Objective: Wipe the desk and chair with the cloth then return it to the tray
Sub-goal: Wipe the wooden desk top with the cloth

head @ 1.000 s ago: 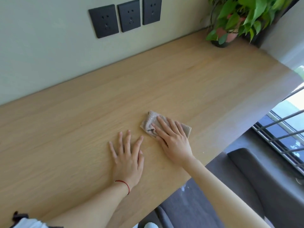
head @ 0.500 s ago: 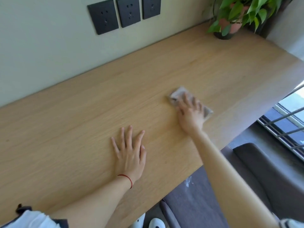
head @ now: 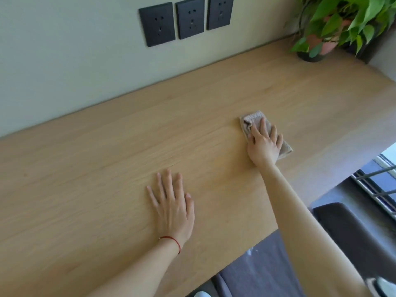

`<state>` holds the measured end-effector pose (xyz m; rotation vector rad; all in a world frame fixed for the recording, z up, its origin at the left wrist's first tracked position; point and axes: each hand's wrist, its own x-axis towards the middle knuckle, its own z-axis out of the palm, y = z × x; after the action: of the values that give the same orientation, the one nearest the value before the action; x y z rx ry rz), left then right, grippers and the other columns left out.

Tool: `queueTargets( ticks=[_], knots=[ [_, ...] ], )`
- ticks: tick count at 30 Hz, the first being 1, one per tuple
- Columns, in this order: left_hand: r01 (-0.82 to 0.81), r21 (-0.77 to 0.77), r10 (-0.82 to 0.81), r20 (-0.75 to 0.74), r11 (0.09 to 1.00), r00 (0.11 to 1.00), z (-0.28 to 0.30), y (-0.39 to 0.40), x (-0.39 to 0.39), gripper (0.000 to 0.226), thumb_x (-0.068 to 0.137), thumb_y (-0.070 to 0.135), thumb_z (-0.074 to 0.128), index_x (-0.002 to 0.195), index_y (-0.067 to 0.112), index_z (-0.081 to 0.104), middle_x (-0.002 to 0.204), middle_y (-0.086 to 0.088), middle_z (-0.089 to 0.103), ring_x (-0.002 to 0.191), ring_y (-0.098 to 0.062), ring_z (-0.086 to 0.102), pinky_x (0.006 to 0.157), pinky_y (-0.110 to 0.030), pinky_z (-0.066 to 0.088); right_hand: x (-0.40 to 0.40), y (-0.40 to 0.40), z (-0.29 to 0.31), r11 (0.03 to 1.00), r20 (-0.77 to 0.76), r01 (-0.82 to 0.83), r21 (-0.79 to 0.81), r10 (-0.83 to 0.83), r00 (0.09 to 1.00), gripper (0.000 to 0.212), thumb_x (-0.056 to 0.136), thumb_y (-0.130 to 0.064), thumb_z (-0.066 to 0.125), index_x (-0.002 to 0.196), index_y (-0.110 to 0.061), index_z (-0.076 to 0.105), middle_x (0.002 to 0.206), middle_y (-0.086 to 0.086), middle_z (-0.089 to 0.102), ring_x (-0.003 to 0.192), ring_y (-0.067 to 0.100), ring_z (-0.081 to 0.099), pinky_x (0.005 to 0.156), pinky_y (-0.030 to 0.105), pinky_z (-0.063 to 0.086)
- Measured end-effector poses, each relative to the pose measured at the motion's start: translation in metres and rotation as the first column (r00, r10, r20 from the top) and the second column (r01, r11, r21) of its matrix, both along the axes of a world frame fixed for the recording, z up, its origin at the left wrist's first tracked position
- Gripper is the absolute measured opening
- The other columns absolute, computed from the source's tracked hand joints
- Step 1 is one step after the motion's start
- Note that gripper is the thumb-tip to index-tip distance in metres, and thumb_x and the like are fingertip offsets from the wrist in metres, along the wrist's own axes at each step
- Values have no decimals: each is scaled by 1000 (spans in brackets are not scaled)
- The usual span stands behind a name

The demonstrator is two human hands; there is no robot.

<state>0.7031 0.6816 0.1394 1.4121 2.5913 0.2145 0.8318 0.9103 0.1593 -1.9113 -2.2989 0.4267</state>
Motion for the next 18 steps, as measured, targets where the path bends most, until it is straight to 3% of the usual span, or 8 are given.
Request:
queueTargets(
  ticks=[2, 5, 11, 12, 14, 16, 18],
  knots=[
    [-103, 15, 103, 22, 995, 994, 3, -4, -4, 65, 88, 36, 9, 147, 12, 24, 157, -15, 13, 146, -32, 4, 116, -58, 5, -52, -21, -4, 971, -32, -234, 43, 236, 971, 43, 102, -28, 32, 144, -32, 36, 161, -3, 15, 146, 32, 11, 120, 46, 5],
    [-184, 8, 184, -9, 983, 983, 5, -18, -10, 65, 86, 32, 14, 143, 4, 31, 153, -20, 24, 143, -37, 15, 114, -61, 11, -97, -88, -10, 841, -45, -532, 99, 538, 842, 41, 101, -30, 35, 142, -33, 40, 160, -4, 20, 147, 31, 14, 120, 45, 7],
    [-175, -15, 174, -16, 985, 985, 5, -41, -8, 68, 84, 34, 19, 140, -1, 34, 151, -21, 29, 142, -38, 20, 113, -61, 15, -13, -162, -12, 556, -30, -824, 110, 830, 557, 44, 97, -31, 42, 141, -34, 39, 155, -4, 32, 144, 28, 25, 117, 50, 15],
    [-185, -10, 185, -17, 983, 983, 5, -40, -8, 68, 84, 34, 19, 140, -1, 34, 151, -21, 30, 142, -38, 20, 113, -61, 14, 9, -152, -11, 579, -10, -807, 112, 813, 582, 48, 96, -27, 48, 142, -34, 37, 156, -5, 28, 144, 27, 24, 117, 50, 14],
    [-201, 6, 201, -25, 980, 979, 7, -36, -9, 66, 84, 32, 18, 138, -1, 37, 149, -21, 33, 141, -38, 22, 112, -62, 16, 48, -114, -9, 743, -1, -662, 100, 665, 747, 49, 97, -22, 50, 144, -32, 36, 156, -8, 20, 146, 27, 19, 120, 49, 13],
    [-201, 7, 202, -33, 979, 979, 7, -34, -10, 65, 85, 32, 18, 137, 0, 39, 149, -20, 33, 141, -37, 22, 112, -61, 15, 74, -71, -1, 932, -5, -357, 64, 358, 934, 41, 100, -25, 43, 141, -26, 43, 158, -5, 19, 148, 27, 16, 121, 47, 10],
    [-203, -2, 203, -36, 979, 979, 7, -34, -9, 65, 85, 33, 17, 138, 1, 38, 149, -18, 33, 142, -37, 20, 113, -61, 13, 75, -53, 5, 991, -33, -128, 45, 130, 991, 39, 102, -27, 37, 140, -23, 46, 159, -2, 21, 147, 26, 14, 120, 47, 10]
  ],
)
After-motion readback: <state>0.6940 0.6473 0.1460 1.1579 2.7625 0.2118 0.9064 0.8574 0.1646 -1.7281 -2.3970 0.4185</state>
